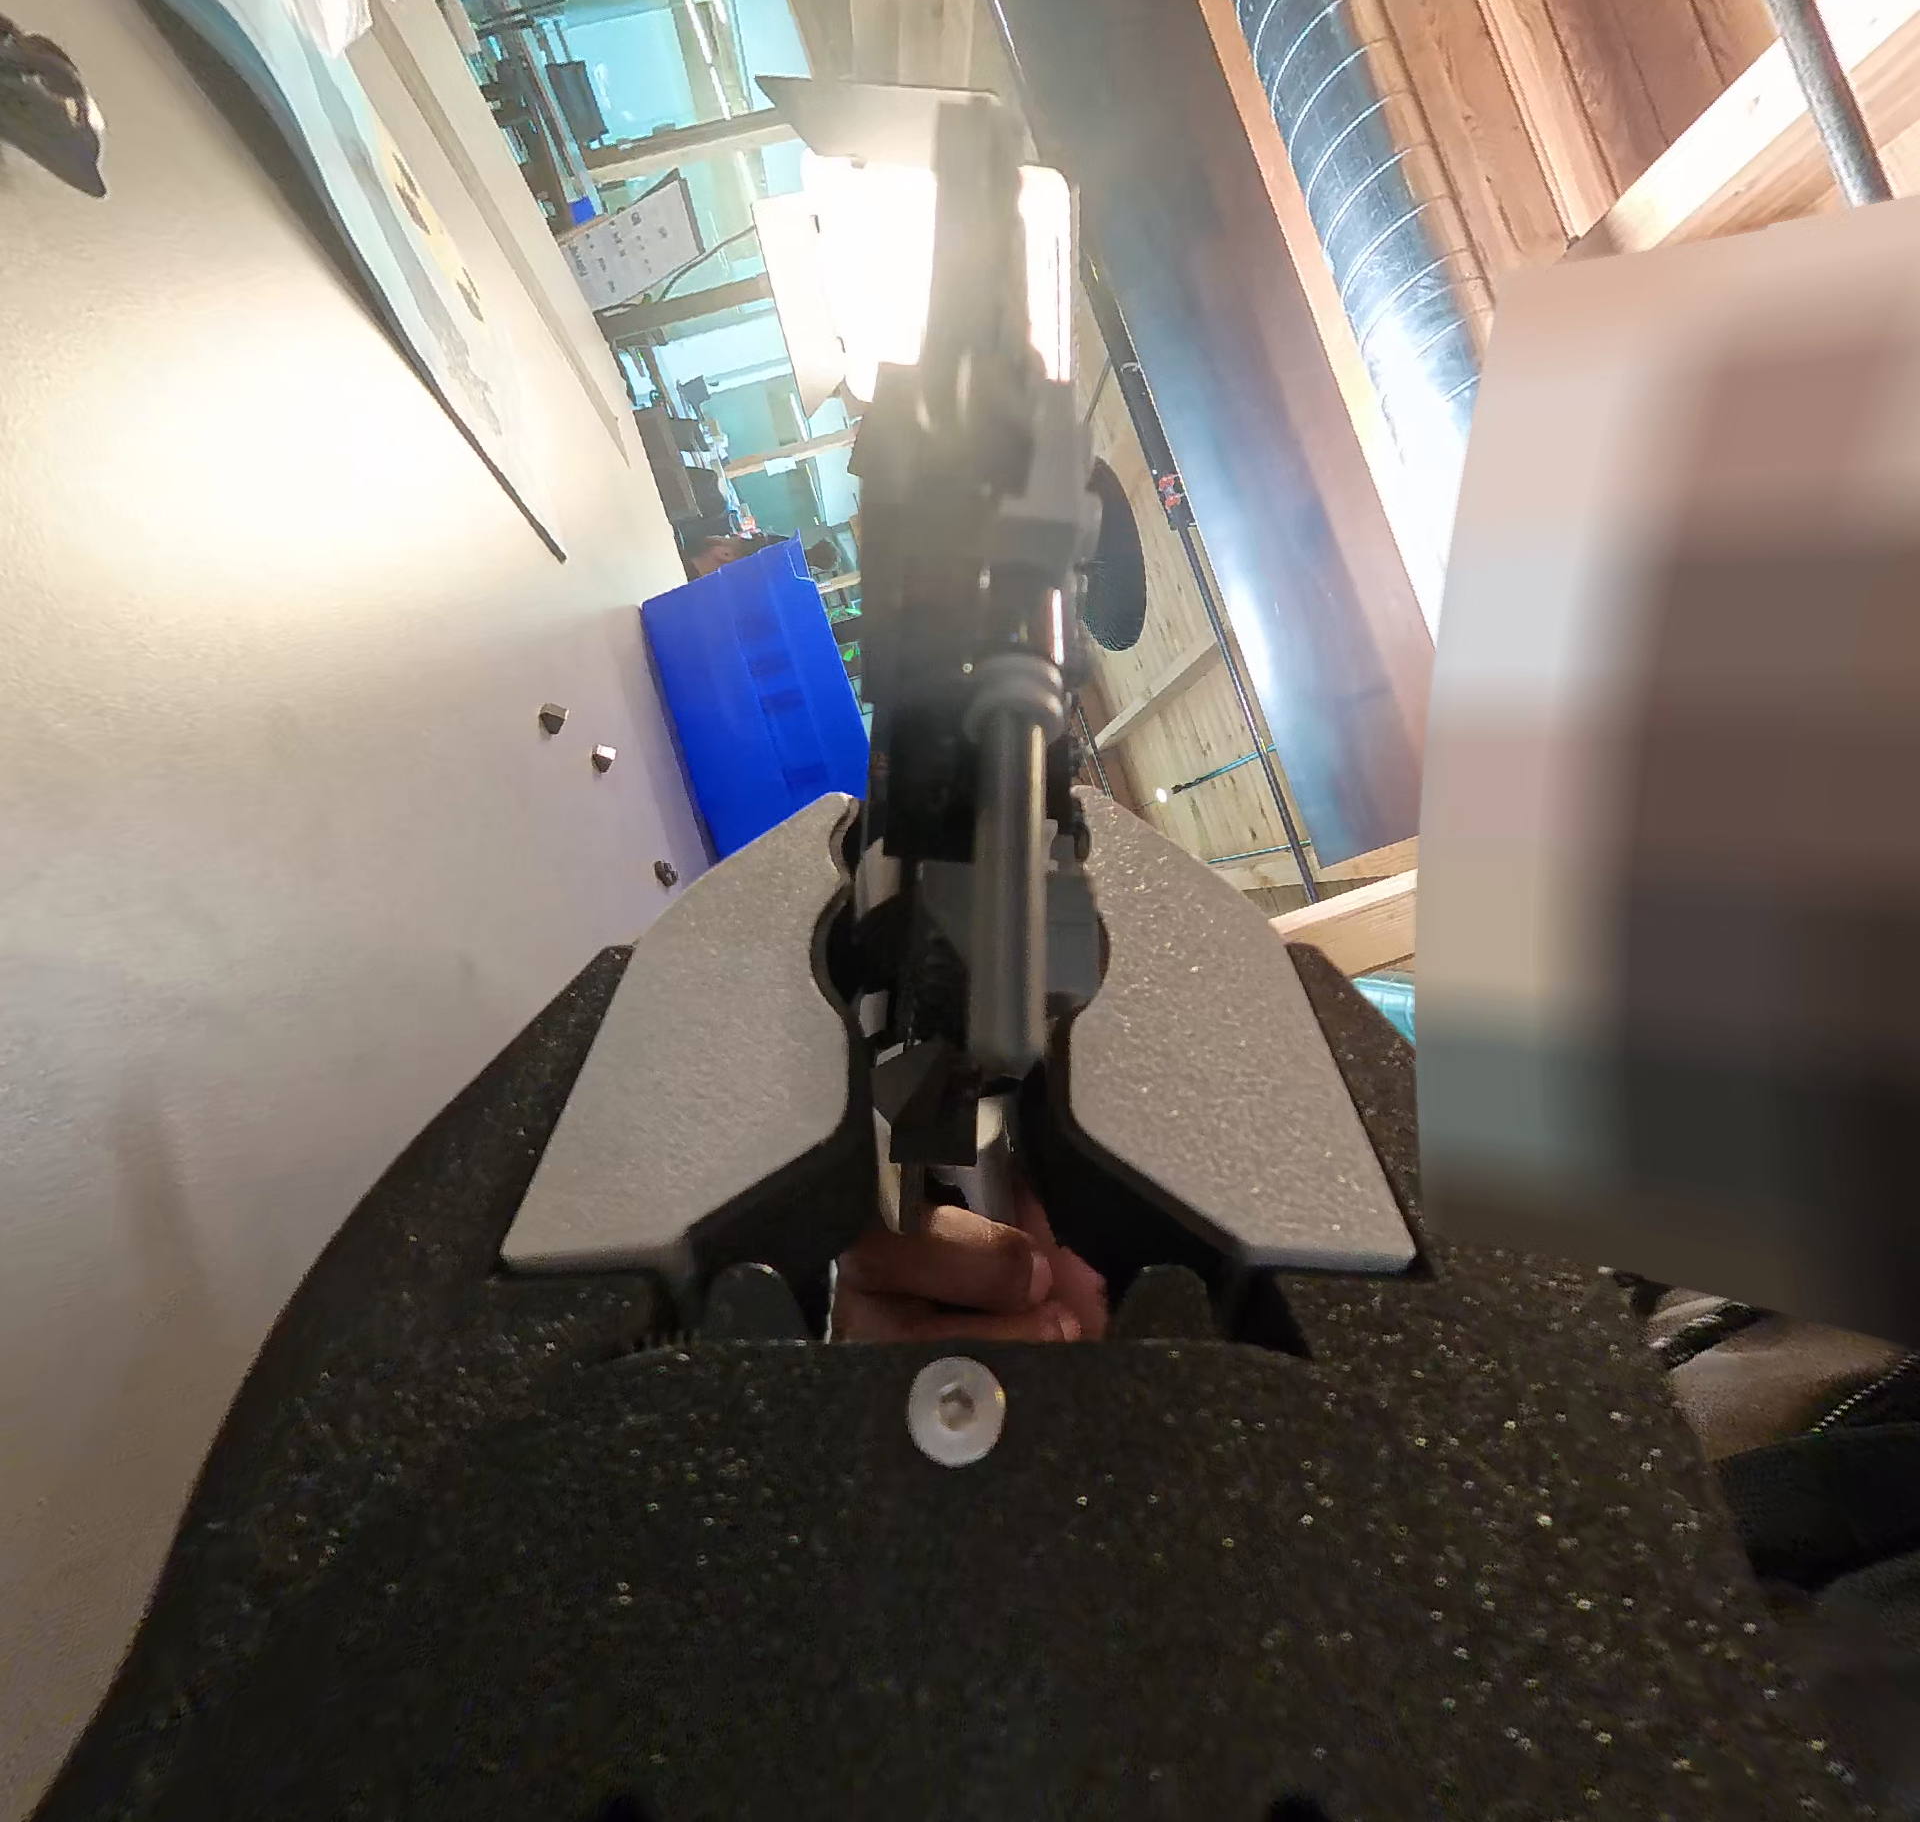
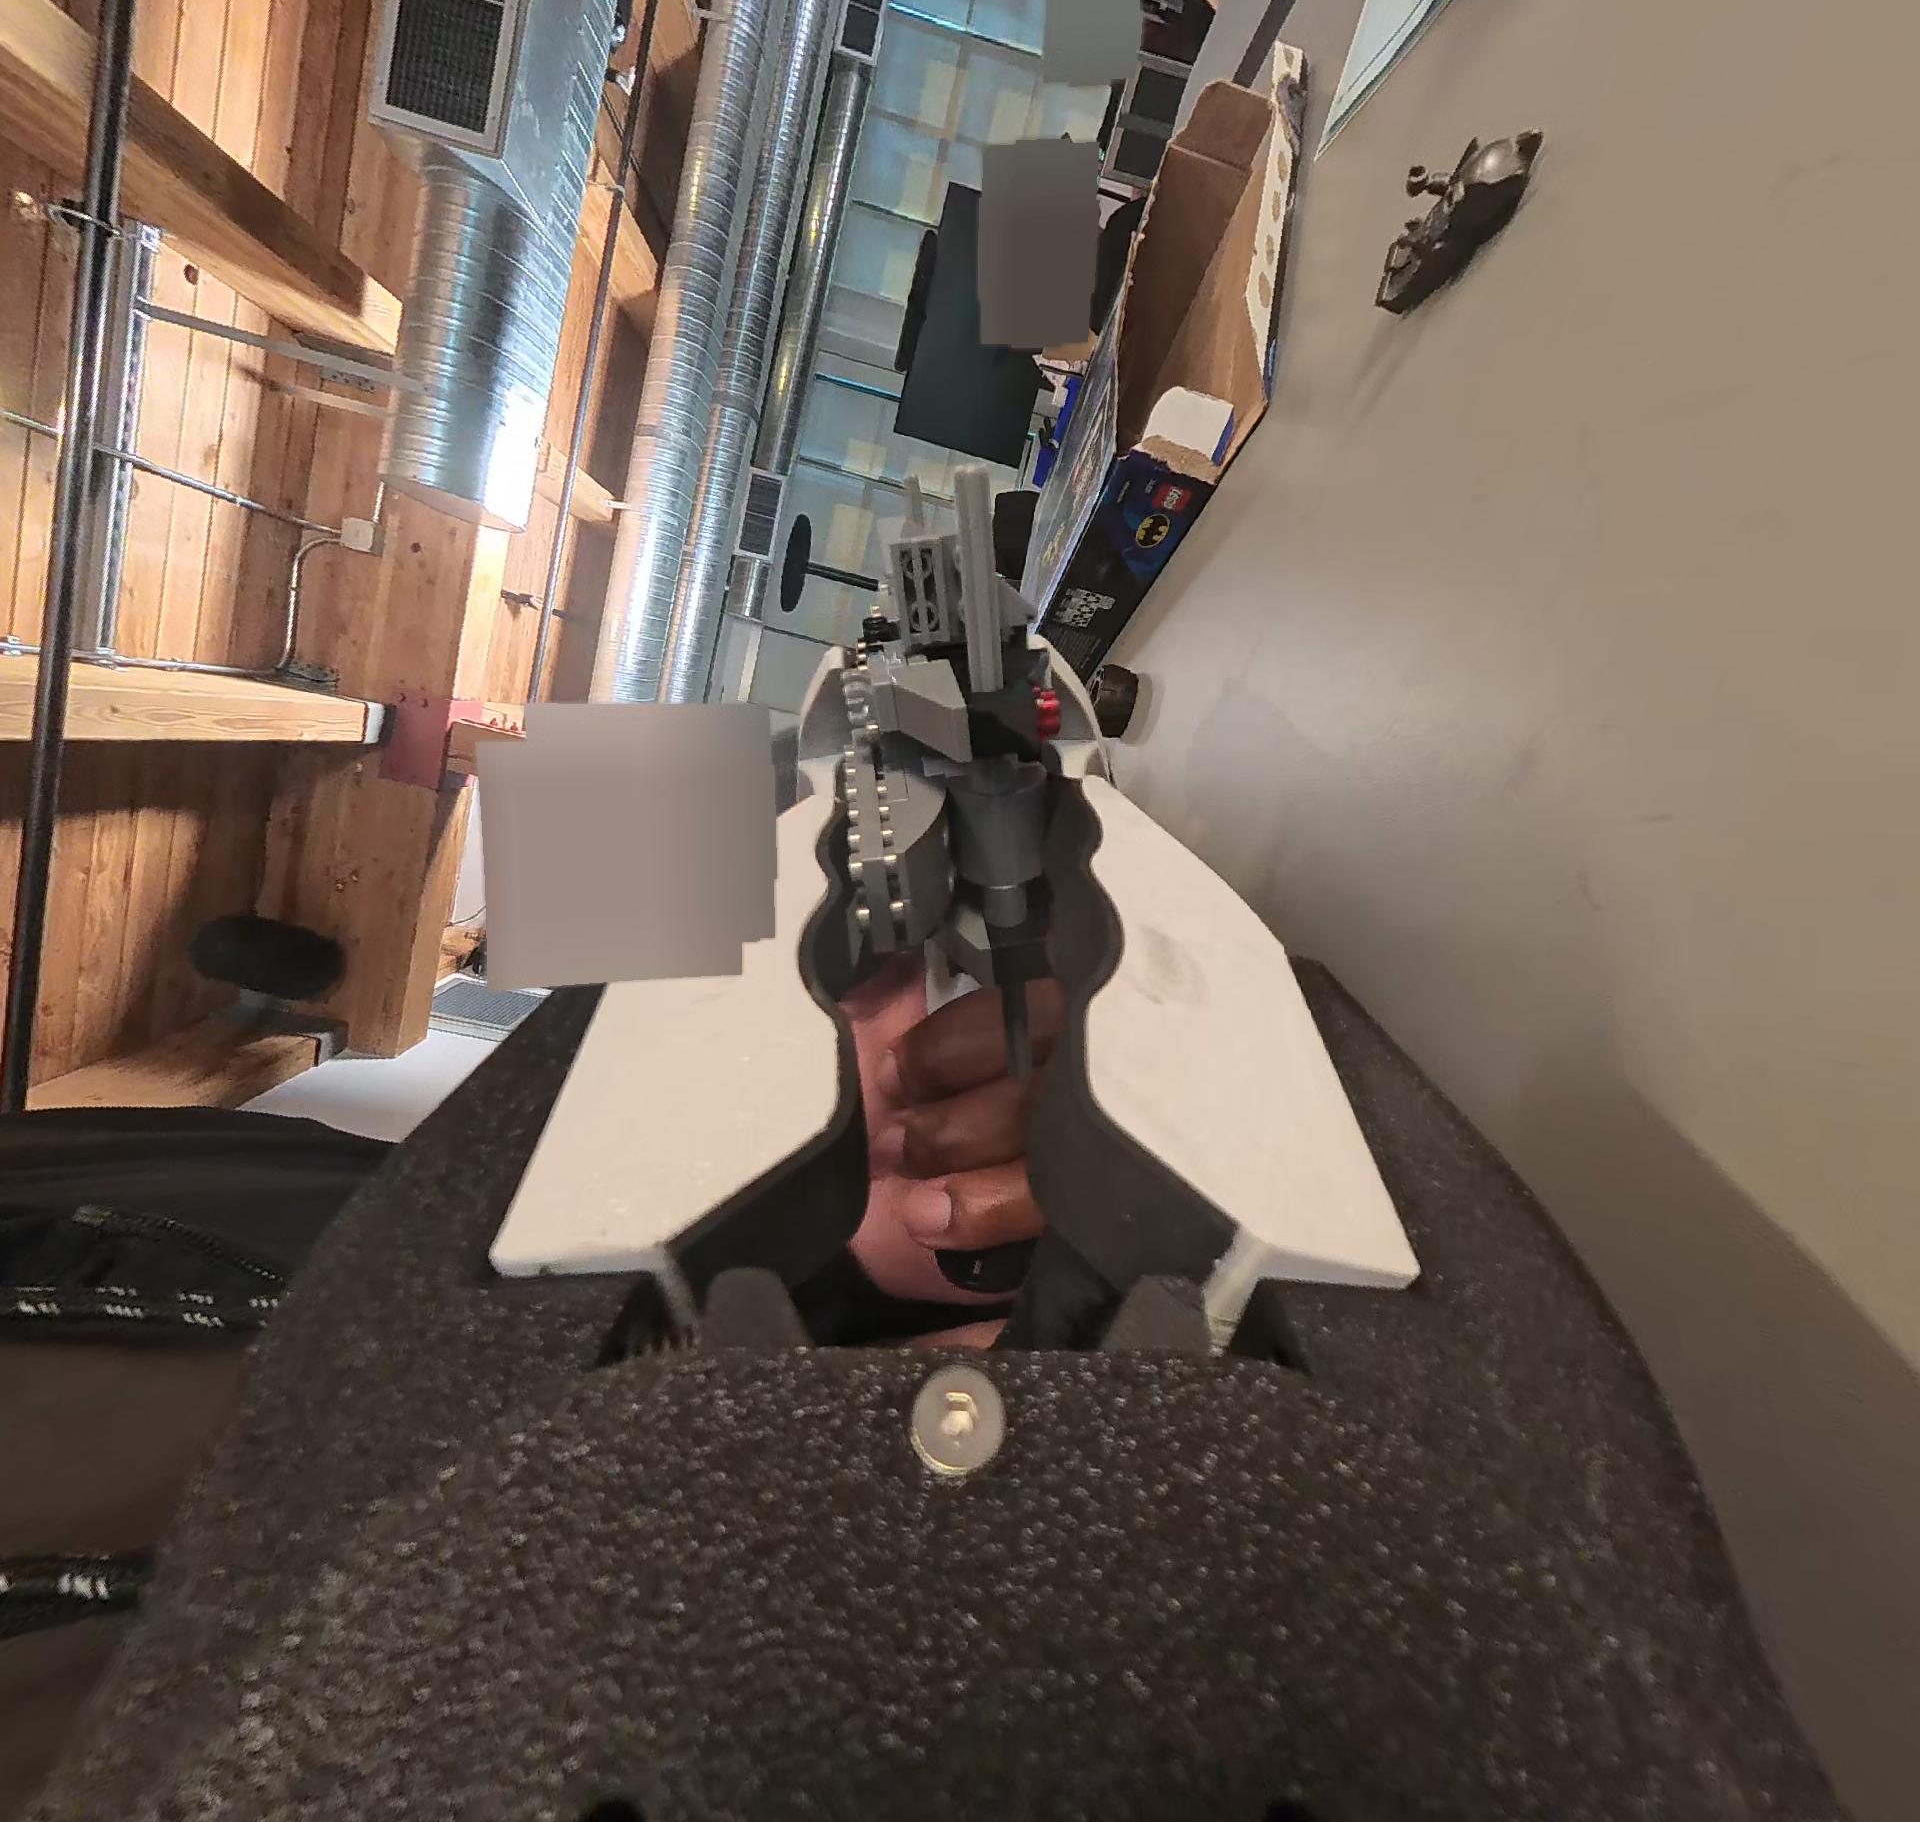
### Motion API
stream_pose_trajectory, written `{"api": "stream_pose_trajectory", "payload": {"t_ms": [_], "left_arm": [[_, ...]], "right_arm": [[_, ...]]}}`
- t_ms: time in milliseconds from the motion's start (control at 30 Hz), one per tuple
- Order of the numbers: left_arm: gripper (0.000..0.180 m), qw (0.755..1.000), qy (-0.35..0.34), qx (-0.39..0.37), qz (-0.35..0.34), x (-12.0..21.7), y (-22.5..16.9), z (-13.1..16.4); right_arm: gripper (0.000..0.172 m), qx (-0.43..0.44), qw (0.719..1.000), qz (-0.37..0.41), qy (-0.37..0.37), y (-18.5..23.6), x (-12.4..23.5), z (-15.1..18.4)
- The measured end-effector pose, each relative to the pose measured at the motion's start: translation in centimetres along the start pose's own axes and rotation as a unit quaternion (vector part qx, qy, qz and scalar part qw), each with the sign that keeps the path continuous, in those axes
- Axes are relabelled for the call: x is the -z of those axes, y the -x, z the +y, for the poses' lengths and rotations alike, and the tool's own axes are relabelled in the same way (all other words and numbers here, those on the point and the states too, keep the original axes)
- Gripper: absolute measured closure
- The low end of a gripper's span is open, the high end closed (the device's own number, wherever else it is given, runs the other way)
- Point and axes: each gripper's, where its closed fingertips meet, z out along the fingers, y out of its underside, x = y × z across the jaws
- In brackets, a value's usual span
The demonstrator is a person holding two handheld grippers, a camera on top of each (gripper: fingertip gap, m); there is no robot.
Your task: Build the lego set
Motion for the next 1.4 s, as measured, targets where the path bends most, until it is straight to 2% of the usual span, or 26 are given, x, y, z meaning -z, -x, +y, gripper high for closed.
{"api": "stream_pose_trajectory", "payload": {"t_ms": [467, 667, 1133, 1400], "left_arm": [[0.137, 0.999, -0.002, -0.039, -0.004, -0.2, -0.4, 0.2], [0.145, 1.000, -0.018, -0.025, -0.002, 0.0, 0.0, 0.1], [0.147, 0.998, -0.052, 0.033, -0.007, 0.5, 0.9, -0.4], [0.148, 0.996, -0.078, 0.035, -0.027, 0.5, 1.3, -0.7]], "right_arm": [[0.136, -0.018, 1.000, -0.008, 0.000, -0.1, 0.0, 0.1], [0.136, -0.016, 1.000, -0.008, 0.001, -0.1, -0.2, 0.1], [0.134, -0.045, 0.999, 0.006, 0.020, -0.6, -0.6, 0.5], [0.134, -0.051, 0.999, 0.015, 0.013, -1.0, -0.7, 0.3]]}}
